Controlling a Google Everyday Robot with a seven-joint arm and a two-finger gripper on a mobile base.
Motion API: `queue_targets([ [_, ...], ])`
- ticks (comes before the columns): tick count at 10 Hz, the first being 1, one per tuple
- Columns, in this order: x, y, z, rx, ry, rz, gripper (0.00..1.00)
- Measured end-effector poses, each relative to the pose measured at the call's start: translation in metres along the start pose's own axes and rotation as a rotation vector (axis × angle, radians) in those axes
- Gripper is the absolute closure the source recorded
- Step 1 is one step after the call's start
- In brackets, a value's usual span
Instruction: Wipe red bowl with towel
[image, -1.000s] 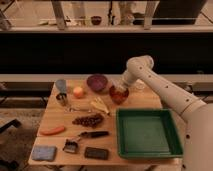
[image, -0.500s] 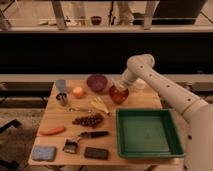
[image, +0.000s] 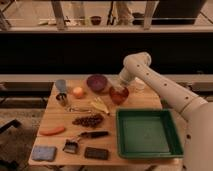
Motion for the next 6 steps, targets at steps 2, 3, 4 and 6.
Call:
queue_targets([
  [2, -0.0016, 0.0003, -0.0005, 0.003, 0.005, -0.008, 0.20],
  [3, -0.0038, 0.0011, 0.0005, 0.003, 0.006, -0.014, 0.20],
  [4, -0.0066, 0.0021, 0.0014, 0.003, 0.008, -0.021, 0.20],
  [6, -0.0076, 0.0021, -0.0024, 0.021, 0.006, -0.028, 0.20],
])
